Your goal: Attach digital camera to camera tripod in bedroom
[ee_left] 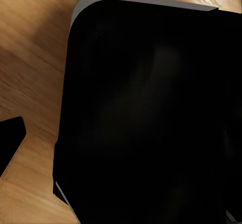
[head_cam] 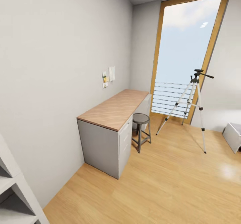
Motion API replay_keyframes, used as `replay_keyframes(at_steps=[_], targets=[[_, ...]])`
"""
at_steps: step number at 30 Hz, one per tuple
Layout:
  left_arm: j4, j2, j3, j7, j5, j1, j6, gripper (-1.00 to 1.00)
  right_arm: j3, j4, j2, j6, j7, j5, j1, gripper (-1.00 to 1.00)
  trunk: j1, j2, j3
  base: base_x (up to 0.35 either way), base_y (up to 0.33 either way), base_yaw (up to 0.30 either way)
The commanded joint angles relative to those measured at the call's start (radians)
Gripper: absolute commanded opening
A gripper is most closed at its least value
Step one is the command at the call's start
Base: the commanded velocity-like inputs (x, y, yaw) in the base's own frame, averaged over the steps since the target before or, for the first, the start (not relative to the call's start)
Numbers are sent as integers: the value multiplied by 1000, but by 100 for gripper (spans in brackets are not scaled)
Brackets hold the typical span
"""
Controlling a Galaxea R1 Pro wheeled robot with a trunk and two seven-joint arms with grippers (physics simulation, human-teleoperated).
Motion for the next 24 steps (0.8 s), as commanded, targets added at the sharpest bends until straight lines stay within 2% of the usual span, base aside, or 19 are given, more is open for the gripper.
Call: replay_keyframes(at_steps=[1, 24], targets=[[0, 0, 0, 0, 7, 0, -3, 100, 0, 0, 0, -3, -1, 0, 0, 100, 0, 0, -1, 0, 0, -261], [0, -1, 0, 0, 7, 0, -1, 100, 1, 0, 1, -3, -1, 3, 0, 100, 0, 0, -1, 0, 0, -261]])
